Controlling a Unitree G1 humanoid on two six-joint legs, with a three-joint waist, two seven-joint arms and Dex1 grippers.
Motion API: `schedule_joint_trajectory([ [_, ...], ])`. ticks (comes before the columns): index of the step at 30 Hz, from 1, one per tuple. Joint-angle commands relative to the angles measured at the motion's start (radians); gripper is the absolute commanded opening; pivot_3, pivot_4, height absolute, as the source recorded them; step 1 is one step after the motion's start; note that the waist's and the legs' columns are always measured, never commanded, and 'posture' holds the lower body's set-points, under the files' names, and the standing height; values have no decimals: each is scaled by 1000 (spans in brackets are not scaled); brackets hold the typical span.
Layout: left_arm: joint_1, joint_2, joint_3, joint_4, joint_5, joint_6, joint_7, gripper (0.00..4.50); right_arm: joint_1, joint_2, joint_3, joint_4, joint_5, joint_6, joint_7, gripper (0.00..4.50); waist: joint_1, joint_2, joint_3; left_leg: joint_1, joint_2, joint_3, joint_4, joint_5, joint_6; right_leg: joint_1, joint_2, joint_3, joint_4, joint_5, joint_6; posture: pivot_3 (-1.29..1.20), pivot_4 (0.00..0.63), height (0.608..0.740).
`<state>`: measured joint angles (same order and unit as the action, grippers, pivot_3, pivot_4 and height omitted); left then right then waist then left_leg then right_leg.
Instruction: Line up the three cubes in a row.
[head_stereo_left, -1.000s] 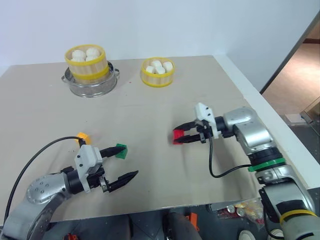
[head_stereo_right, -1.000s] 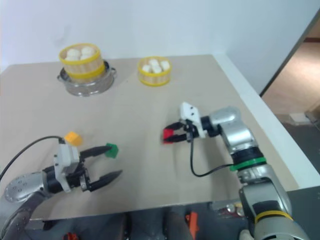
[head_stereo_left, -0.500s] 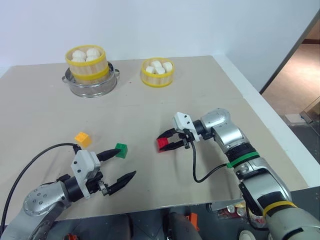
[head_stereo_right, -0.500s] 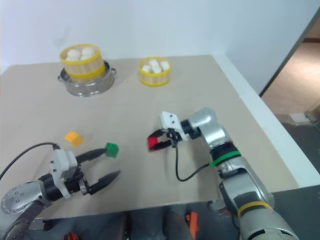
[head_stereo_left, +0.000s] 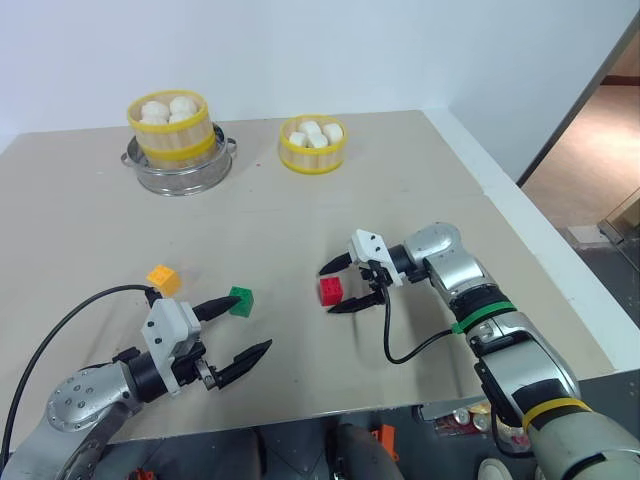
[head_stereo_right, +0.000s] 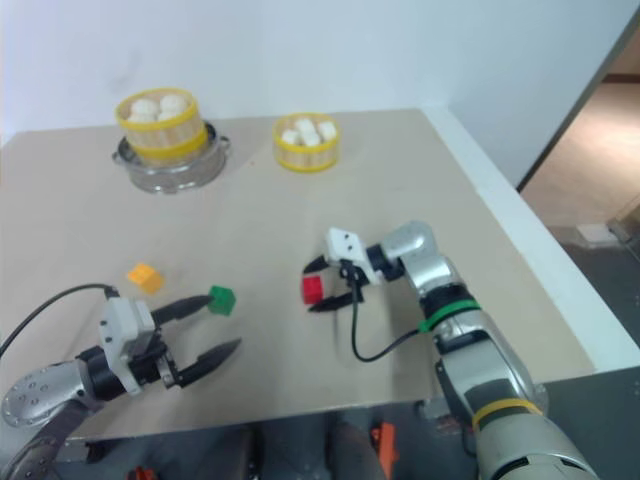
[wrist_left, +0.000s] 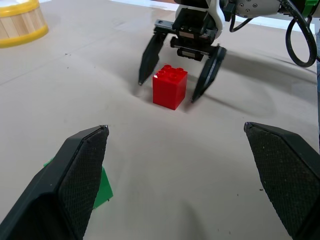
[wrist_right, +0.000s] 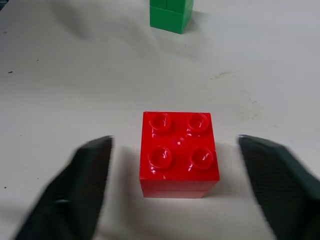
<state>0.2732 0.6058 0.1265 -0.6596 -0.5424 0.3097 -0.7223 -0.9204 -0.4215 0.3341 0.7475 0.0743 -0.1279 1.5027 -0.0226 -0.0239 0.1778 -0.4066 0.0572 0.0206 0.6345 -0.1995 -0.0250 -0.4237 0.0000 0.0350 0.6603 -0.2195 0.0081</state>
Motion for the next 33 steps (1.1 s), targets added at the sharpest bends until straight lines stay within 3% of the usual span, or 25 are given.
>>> schedule_joint_trajectory([
  [1, -12, 22, 71, 21, 21, -36, -3, 4500, -30, -29, -77, -105, 55, 54, 0, 4432, 0, 0, 0, 0, 0, 0, 0, 0, 0, -1, 0, 1, 1, 0, 0, 0, 150, 740],
  [9, -222, 221, 118, 238, 12, -84, -260, 4500, 67, -109, -155, -498, 176, 344, -49, 4432, 1, -1, 0, 1, 2, 1, 0, 0, 0, -3, 3, 2, 5, -2, -3, 0, 150, 740],
  [16, -443, 376, 3, 500, 29, -115, -609, 4500, 143, -121, -196, -732, 269, 579, -167, 4432, -3, -1, 1, -2, 3, 7, -2, -1, -1, -10, 4, 7, 6, -2, -1, 0, 150, 740],
  [26, -831, 285, -223, 916, 213, -261, -827, 4500, 206, -146, -180, -818, 265, 511, -205, 4432, 1, -2, 1, -9, 5, 6, 0, -1, -1, -16, 11, 11, 7, 0, 2, 0, 150, 740],
  [33, -947, 240, -323, 1083, 269, -336, -892, 4500, 233, -174, -189, -856, 260, 512, -250, 4432, -3, -2, 1, -14, 5, 6, 2, -1, -1, -19, 12, 13, 7, 1, 3, 0, 150, 740],
])
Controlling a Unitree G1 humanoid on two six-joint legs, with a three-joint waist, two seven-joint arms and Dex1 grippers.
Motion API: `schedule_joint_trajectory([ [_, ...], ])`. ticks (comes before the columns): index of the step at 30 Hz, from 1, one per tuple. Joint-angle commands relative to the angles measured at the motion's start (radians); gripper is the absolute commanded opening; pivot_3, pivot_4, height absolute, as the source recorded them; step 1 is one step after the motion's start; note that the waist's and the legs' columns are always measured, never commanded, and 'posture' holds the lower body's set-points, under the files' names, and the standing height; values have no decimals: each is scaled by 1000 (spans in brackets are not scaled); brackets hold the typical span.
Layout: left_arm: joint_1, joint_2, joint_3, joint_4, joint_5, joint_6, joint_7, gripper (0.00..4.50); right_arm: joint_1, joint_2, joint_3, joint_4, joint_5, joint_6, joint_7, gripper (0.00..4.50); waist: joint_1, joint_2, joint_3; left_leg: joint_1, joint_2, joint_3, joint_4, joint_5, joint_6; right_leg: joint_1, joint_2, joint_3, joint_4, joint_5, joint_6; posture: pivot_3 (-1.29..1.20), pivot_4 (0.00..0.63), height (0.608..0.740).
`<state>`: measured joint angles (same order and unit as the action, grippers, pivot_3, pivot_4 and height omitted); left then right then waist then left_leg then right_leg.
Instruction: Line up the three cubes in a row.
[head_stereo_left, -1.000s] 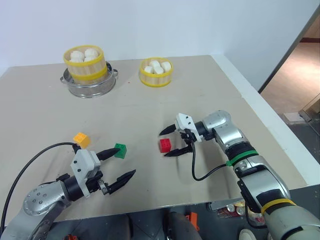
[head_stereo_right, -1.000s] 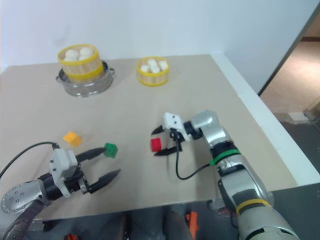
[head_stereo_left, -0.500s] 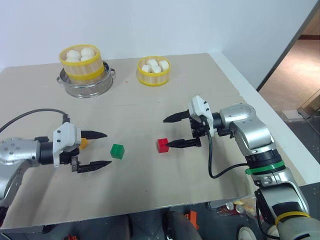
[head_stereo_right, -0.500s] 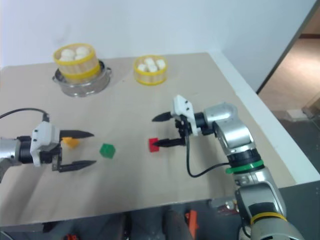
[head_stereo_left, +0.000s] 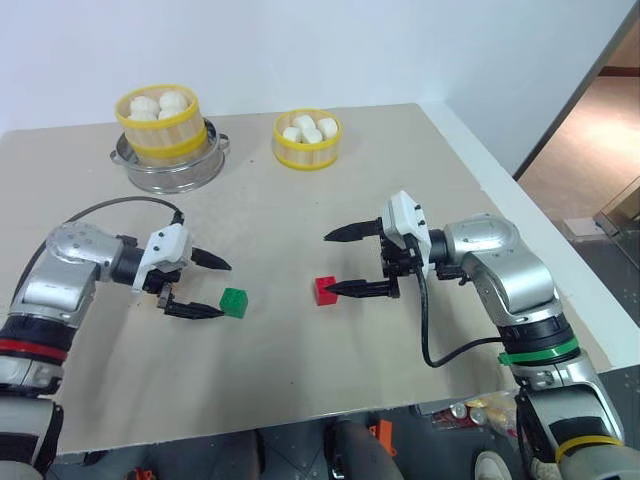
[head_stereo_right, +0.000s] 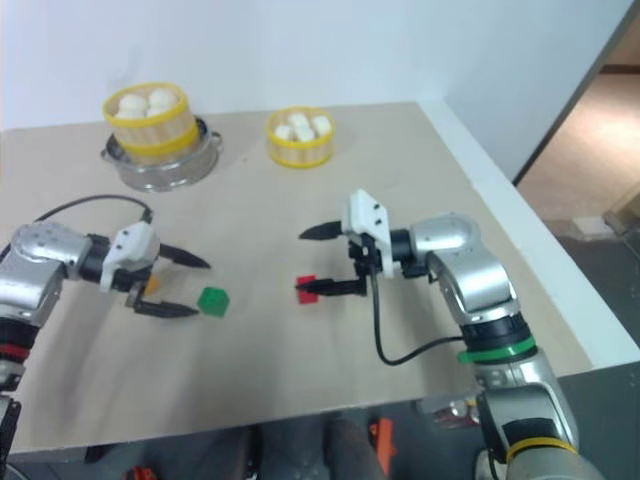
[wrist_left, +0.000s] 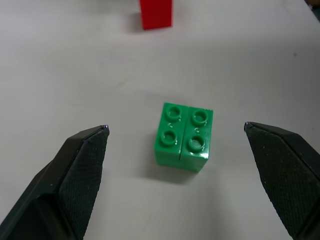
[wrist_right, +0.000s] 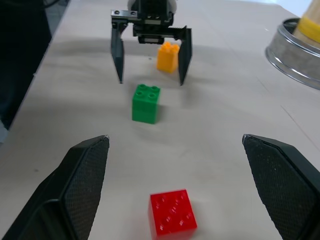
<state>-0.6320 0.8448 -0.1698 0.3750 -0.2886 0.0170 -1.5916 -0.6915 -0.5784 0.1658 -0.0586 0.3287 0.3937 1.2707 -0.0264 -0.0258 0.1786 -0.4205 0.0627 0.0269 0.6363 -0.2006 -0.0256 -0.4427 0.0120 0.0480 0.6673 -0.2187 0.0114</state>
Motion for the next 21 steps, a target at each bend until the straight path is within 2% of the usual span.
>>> schedule_joint_trajectory([
  [1, -52, 0, -39, 63, 16, -51, -23, 4500, 7, -20, -21, -54, 7, -9, -23, 4432, 1, 0, 0, 0, 0, 0, 0, 0, 0, 0, 0, 0, 0, 0, 0, 0, 150, 740],
  [5, -110, -23, -88, 130, 26, -96, -23, 4500, 18, -31, -20, -70, 5, -13, -41, 4432, 3, 0, 0, 0, 0, 0, 0, 0, 0, 0, 0, 0, 1, 0, 0, 0, 150, 740],
  [9, -150, -51, -126, 180, 32, -133, -23, 3351, 21, -36, -19, -75, 3, -16, -56, 4500, 3, 0, 0, -1, 0, 0, 2, 0, 0, 1, 0, 1, 1, 0, 1, 0, 150, 740],
  [15, -149, -27, -188, 173, 7, -145, -23, 1316, 29, -42, -14, -81, 6, -16, -62, 4500, 2, 0, 0, -1, 0, -1, 2, 0, 0, 0, 1, 1, 1, 0, 1, 0, 150, 740],
  [21, -137, -19, -188, 146, -5, -142, -23, 1272, 22, -45, -11, -69, 2, -25, -58, 4500, 2, 0, 0, -1, 0, -1, 2, 0, 0, 0, 1, 2, 1, 1, 1, 0, 150, 740],
])
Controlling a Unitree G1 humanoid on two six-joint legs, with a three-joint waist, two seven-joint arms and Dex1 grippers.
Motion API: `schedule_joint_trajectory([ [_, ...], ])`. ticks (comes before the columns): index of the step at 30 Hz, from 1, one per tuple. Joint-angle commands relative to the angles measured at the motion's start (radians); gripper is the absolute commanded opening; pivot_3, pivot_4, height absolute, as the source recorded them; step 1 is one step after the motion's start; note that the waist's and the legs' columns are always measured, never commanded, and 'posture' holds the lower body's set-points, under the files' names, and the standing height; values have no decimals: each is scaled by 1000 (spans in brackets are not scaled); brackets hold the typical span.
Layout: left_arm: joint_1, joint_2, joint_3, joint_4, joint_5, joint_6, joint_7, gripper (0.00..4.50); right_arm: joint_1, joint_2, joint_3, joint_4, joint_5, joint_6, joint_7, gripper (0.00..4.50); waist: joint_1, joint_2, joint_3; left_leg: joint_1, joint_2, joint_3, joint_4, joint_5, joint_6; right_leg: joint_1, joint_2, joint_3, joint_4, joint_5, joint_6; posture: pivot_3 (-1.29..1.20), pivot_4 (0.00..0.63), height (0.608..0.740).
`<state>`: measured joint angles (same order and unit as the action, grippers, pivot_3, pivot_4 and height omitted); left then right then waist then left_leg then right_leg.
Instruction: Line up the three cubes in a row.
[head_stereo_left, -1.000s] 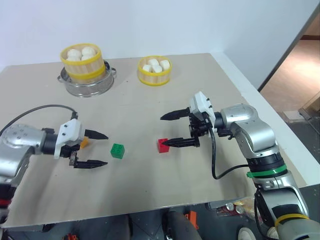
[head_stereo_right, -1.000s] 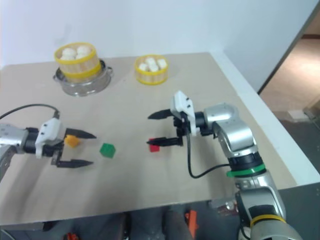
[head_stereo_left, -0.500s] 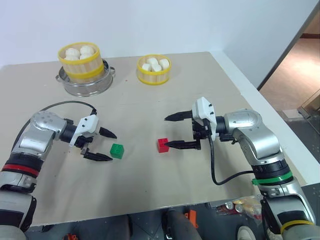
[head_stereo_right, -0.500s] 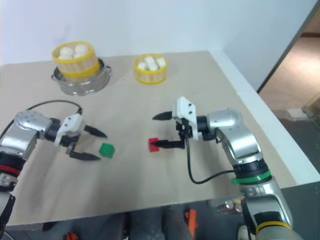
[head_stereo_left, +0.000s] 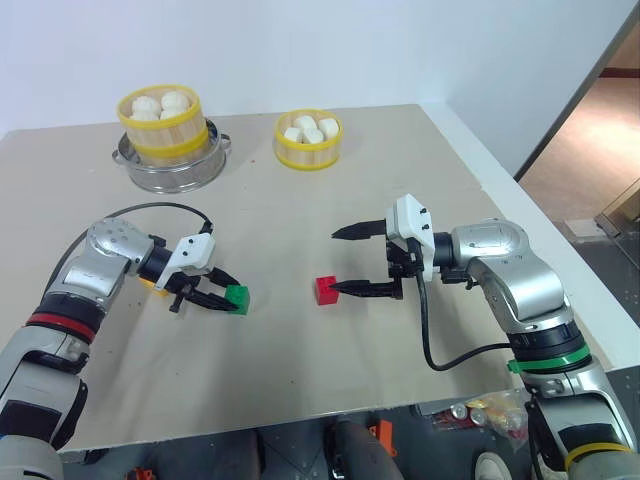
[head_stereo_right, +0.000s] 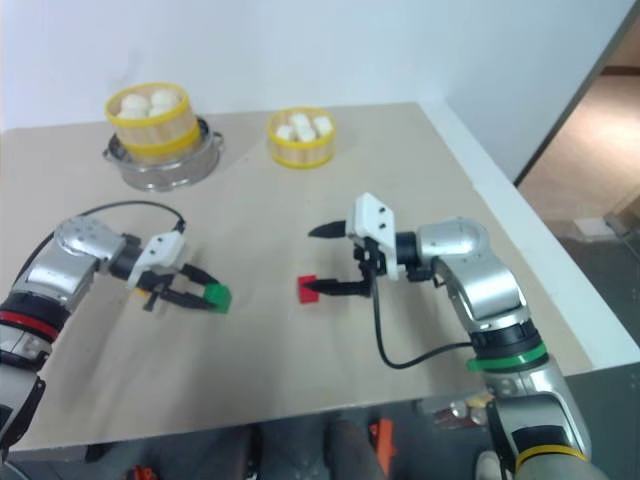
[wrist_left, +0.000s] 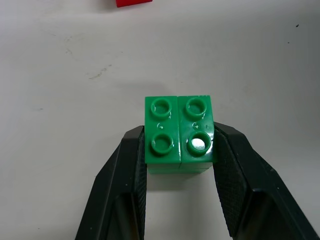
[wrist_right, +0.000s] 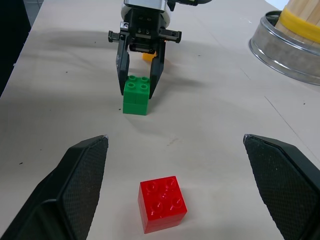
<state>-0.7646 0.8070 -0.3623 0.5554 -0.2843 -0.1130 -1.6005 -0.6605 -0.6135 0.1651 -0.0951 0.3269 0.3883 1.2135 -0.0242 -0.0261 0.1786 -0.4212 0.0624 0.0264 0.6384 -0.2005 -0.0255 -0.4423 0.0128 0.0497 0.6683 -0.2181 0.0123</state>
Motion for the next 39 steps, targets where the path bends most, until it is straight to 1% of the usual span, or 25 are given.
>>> schedule_joint_trajectory([
  [1, -5, 16, 12, -40, -4, -6, -14, 1272, -13, -8, -9, -28, 3, -22, 0, 4500, 0, 0, 0, 0, 0, 0, 0, 0, 0, 0, 0, 0, 0, 0, 0, 0, 150, 740],
  [4, -13, -3, 39, -72, 33, 13, 7, 1272, -20, -3, -8, -19, 2, -30, -1, 4500, 0, 0, 0, 0, 0, 0, 0, 0, 0, 0, 0, 0, 0, 0, 0, 0, 150, 740],
  [6, -23, -31, 54, -112, 47, 61, 71, 1272, -24, 0, -9, -14, 7, -28, 0, 4500, 0, 0, 0, 0, 0, 0, 0, 0, 0, 0, 0, 0, 0, 0, 0, 0, 150, 740],
  [8, -19, -43, 56, -165, 60, 122, 100, 1272, -28, 1, -10, -12, 14, -19, 2, 4500, 1, 0, 0, 0, 0, 0, 0, 0, 0, 0, 0, 0, 0, 0, 0, 0, 150, 740],
  [11, 16, -49, 52, -319, 52, 268, 135, 1272, -30, 3, -9, -8, 13, -20, 3, 4500, 0, 0, 0, -1, 0, 0, 1, 0, 0, 0, 0, 0, 0, 0, 1, 0, 150, 740],
  [15, 72, -49, 37, -469, 85, 385, 203, 1272, -27, 3, -5, -3, 2, -32, 0, 4500, -2, 0, 0, 0, 0, 0, 1, 0, 0, 0, 0, 1, 0, 0, 1, 0, 150, 740],
  [18, 94, -64, 41, -538, 89, 493, 257, 1272, -26, 7, -1, -5, 2, -31, -5, 4500, -1, 0, 0, 0, 0, -1, 1, 0, 0, 0, 0, 1, 2, 0, 0, 0, 150, 740],
  [22, 106, -72, 40, -558, 121, 560, 316, 1272, -19, 6, 2, -6, 0, -38, -6, 4500, -1, 0, 0, 1, 0, -1, 3, 0, 0, 0, 0, 1, 5, 0, 0, 0, 150, 740],
  [30, 115, -109, 58, -608, 65, 706, 357, 1272, -15, 0, 2, -2, 0, -47, -6, 4500, 0, 0, 0, 2, -2, -1, 6, 1, 0, 0, 1, 3, 9, 0, 1, 0, 150, 740],
  [32, 116, -111, 55, -618, 64, 716, 362, 1272, -13, -1, 1, -3, -1, -47, -6, 4500, 0, 0, 0, 1, -2, -1, 7, 1, 0, 0, 1, 4, 10, 0, 1, 0, 150, 740],
  [39, 126, -113, 36, -595, 102, 662, 381, 1272, -21, 6, 8, 10, -3, -44, -6, 4500, 0, 0, 0, 2, -2, -1, 9, 1, 1, 0, 1, 4, 12, 0, 1, 0, 150, 740],
])
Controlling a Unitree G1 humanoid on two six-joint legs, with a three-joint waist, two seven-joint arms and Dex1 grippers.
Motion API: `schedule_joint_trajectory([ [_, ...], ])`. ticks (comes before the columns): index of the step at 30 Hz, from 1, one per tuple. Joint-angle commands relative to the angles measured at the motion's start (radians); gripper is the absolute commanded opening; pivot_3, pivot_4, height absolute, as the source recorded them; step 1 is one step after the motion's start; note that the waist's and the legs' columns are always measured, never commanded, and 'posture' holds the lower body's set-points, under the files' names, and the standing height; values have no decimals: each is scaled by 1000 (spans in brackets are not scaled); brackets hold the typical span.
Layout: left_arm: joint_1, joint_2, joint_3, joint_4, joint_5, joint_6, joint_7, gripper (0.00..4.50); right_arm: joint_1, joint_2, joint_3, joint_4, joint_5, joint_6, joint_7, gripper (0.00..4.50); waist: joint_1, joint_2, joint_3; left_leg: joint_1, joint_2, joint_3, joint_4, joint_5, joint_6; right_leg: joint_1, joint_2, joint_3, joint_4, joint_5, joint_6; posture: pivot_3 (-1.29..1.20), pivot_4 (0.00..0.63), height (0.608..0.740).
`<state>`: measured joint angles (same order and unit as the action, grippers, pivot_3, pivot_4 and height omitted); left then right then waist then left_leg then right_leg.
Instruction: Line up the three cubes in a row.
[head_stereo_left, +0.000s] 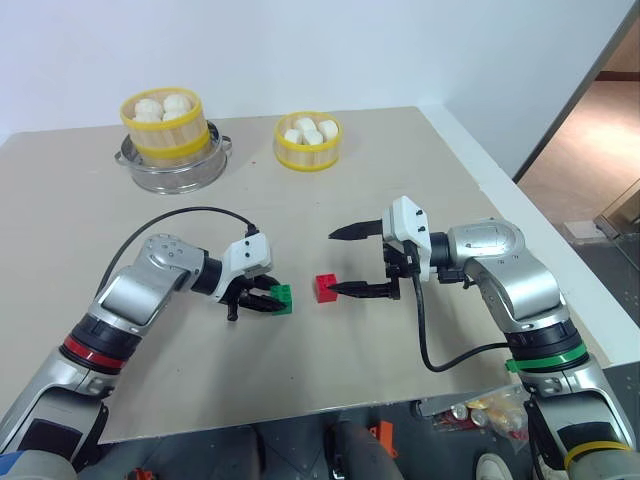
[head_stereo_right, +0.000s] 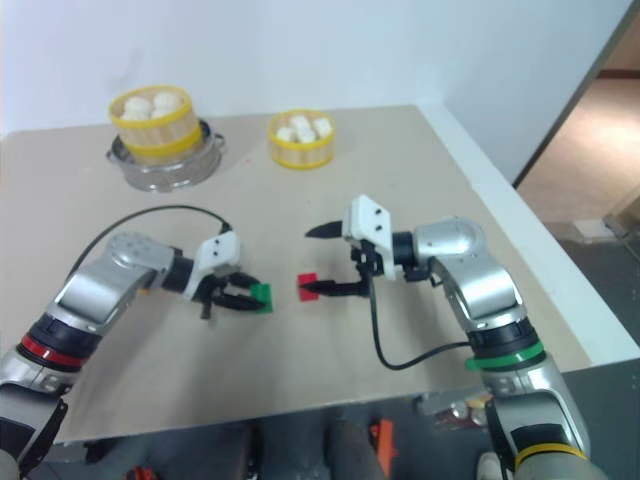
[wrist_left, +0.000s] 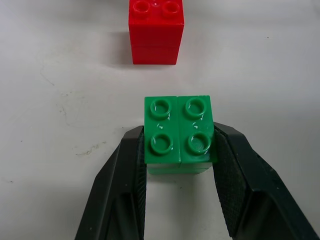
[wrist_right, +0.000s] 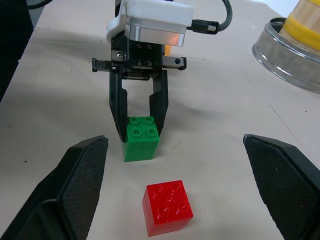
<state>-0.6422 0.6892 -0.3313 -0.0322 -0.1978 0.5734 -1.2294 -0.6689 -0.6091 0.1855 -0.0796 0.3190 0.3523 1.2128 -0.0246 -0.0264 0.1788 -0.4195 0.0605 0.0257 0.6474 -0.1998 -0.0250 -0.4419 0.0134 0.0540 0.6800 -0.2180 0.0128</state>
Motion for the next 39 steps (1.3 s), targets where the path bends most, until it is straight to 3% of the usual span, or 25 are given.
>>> schedule_joint_trajectory([
  [1, 4, 7, 3, -1, 24, -38, 12, 1272, -14, 2, -12, -4, 7, -2, -5, 4500, 0, 0, 0, 0, 0, 0, 1, 0, 0, 0, 0, 0, 0, 0, 0, 0, 150, 740],
  [9, 5, 6, 7, 33, 59, -92, 35, 1272, -5, -4, -18, -4, 58, 99, 13, 4500, 0, 0, 0, 0, 0, 0, 3, 0, 0, 1, 0, 2, 1, 0, 0, 0, 150, 740],
  [11, 4, 1, 13, 37, 59, -97, 47, 2349, -11, -5, -15, 7, 56, 99, 18, 4500, 0, 0, 0, 0, 0, 0, 4, 0, 0, 1, 1, 3, 1, 0, 0, 0, 150, 740],
  [16, 1, -6, 18, 38, 49, -89, 48, 4025, -25, 2, -13, 32, 51, 89, 21, 4500, 0, 0, 0, -1, -1, 0, 4, 0, 0, 0, 1, 3, 1, 1, 1, 0, 150, 740],
  [18, 7, -4, 17, 25, 48, -87, 46, 4464, -30, 4, -10, 46, 43, 75, 22, 4500, 0, 0, 0, -1, 0, 0, 4, 0, 0, 0, 1, 3, 1, 1, 2, 0, 150, 740],
  [26, -15, 39, 143, -88, -95, 30, 11, 4464, -36, 2, -12, 63, 32, 53, 21, 4500, -2, -1, 1, -2, 0, 0, 4, 0, 0, 0, 1, 3, 1, 0, 1, 0, 150, 740],
  [32, 12, 122, 366, -158, -270, 189, 40, 4464, -27, -13, -30, 60, 33, 53, 10, 4500, -12, -2, 1, -1, 0, 0, 4, 0, 0, 0, 1, 3, 1, 0, 1, 0, 150, 740],
  [35, 79, 109, 472, -140, -255, 166, 163, 4464, -19, -17, -36, 50, 39, 55, 3, 4500, -18, -1, 1, -1, 0, 0, 3, 0, 0, 0, 1, 3, 1, 0, 2, 0, 150, 740],
  [39, 191, 19, 625, -130, -262, 111, 341, 4464, -10, -13, -28, 39, 39, 54, -5, 4500, -20, -2, 1, -1, 0, 0, 3, 0, 0, 1, 1, 3, 1, 0, 2, 0, 150, 740],
])
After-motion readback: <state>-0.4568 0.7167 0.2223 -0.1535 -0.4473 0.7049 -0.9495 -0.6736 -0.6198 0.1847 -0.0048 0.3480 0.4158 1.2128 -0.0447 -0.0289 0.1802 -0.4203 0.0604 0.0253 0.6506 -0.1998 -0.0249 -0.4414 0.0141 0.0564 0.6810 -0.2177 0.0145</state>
